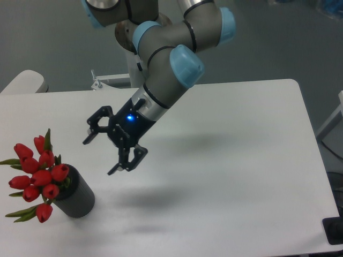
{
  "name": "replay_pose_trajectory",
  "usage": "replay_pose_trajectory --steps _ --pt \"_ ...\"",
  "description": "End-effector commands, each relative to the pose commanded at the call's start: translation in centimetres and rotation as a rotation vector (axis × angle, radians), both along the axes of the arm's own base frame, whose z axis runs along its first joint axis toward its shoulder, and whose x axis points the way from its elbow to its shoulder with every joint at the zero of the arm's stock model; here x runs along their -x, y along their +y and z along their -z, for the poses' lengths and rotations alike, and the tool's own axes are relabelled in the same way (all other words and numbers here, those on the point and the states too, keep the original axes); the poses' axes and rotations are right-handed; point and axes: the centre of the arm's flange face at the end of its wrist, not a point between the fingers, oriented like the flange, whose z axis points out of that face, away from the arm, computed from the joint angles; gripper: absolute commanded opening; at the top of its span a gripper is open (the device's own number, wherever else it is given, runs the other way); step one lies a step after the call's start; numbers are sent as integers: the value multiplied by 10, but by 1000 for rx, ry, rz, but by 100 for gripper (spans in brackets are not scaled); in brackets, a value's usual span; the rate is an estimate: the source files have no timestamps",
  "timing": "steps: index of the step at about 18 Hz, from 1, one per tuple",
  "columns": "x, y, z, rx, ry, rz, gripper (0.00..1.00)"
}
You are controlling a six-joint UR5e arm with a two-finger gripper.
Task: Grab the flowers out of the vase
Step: 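Move the open gripper toward the red tulips in the grey vase, then lower the open gripper around the tulip stems above the vase rim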
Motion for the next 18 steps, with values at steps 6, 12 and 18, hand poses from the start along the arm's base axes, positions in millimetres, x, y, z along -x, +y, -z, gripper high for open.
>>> replay_pose_trajectory --steps 6,12,18 --pt "-20 18 13 -19 20 53 100" --pt "-13 28 27 -16 14 40 100" --pt "-14 32 27 -3 -6 29 100"
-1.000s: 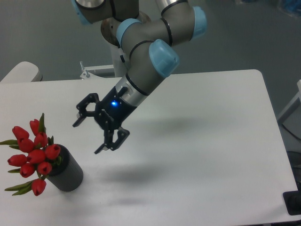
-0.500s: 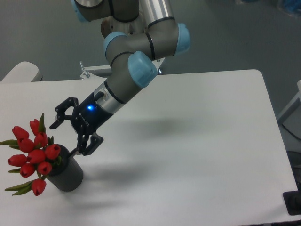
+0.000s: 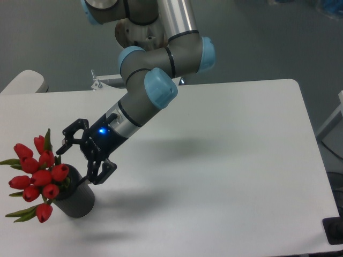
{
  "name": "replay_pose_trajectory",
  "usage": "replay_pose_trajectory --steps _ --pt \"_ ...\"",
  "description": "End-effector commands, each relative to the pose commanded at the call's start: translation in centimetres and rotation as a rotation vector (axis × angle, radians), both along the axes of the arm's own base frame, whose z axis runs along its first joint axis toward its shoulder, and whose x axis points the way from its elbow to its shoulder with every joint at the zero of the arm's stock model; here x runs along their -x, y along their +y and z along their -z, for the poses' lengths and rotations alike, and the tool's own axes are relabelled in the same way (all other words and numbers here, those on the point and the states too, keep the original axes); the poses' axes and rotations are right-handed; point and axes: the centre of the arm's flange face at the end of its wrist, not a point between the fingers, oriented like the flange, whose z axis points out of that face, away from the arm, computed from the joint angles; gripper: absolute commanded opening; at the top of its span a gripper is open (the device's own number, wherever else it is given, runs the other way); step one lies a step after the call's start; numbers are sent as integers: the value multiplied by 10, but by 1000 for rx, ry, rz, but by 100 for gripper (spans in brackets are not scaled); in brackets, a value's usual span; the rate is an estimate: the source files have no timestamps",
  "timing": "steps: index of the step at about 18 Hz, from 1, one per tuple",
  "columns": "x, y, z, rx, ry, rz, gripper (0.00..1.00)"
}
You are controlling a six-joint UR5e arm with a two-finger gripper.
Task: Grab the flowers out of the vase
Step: 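Lower the open gripper around the tulip stems above the vase rim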
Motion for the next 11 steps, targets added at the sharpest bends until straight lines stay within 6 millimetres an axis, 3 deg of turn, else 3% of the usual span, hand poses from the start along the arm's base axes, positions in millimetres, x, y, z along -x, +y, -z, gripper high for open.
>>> replay_pose_trajectory --steps 3,11 --pt "-18 16 1 24 -21 14 100" --pt "-21 22 10 36 -31 20 100"
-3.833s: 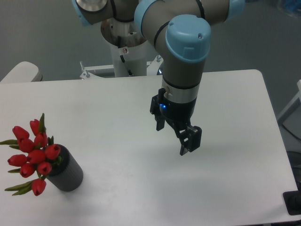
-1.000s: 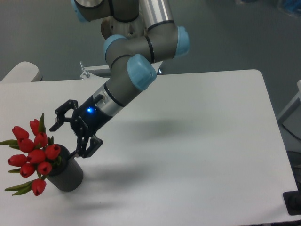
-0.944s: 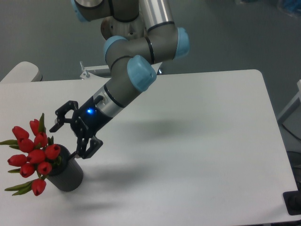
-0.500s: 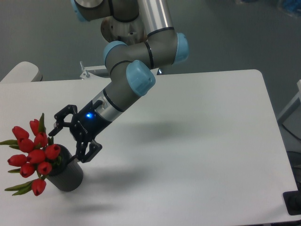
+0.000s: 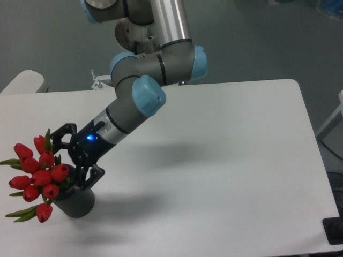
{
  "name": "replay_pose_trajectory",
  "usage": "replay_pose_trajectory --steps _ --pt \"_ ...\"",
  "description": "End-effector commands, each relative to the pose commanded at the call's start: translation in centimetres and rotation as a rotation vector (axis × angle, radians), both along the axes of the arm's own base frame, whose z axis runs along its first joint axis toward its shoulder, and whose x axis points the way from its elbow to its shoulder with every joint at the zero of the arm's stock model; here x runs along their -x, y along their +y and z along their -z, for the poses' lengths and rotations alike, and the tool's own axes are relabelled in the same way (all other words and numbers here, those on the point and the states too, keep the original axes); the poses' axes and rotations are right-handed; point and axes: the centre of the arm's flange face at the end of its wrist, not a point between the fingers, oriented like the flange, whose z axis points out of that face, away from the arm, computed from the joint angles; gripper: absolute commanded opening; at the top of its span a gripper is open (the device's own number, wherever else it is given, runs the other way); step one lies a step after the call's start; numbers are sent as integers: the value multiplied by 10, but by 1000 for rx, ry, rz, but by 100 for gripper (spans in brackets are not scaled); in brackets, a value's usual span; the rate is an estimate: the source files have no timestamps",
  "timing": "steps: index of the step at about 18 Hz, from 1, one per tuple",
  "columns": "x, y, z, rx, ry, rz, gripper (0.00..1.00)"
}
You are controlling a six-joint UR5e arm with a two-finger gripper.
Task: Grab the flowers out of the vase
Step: 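Lower the open gripper around the tulip stems above the vase rim, then close the gripper on the tulip stems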
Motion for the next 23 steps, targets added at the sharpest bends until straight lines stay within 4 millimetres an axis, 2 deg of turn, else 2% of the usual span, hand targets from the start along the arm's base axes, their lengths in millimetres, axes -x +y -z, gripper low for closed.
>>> replay_pose_trajectory --steps 6,9,23 --pt "-4 7 3 1 1 12 100" --pt "-13 9 3 1 1 26 100" --pt "-19 14 4 -6 11 43 100"
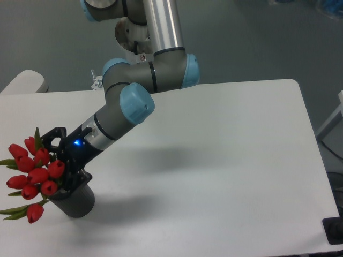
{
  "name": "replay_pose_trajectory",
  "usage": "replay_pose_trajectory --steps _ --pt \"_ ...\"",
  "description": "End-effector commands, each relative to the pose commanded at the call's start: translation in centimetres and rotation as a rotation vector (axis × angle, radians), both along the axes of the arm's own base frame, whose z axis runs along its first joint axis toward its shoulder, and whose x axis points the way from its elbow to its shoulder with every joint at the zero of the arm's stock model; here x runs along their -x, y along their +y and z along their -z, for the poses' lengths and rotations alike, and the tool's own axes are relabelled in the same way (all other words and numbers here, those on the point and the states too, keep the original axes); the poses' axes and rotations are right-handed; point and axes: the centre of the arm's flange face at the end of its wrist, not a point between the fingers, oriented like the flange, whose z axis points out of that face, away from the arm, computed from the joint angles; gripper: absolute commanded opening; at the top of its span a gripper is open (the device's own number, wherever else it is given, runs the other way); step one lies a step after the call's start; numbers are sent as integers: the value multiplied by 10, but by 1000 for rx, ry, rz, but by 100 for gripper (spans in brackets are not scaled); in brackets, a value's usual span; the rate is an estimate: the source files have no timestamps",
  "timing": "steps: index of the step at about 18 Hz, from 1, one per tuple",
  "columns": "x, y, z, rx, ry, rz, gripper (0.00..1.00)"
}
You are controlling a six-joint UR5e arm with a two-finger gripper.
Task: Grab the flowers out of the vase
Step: 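Close the gripper on the tulip stems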
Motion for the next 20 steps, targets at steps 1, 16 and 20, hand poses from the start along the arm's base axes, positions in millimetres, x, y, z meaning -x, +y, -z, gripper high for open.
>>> replay_pose_trajectory --steps 1,16,20 --pt "0 0 0 0 0 0 100" --pt "4 2 6 7 -6 -3 100" --pt "0 2 6 8 -6 1 100"
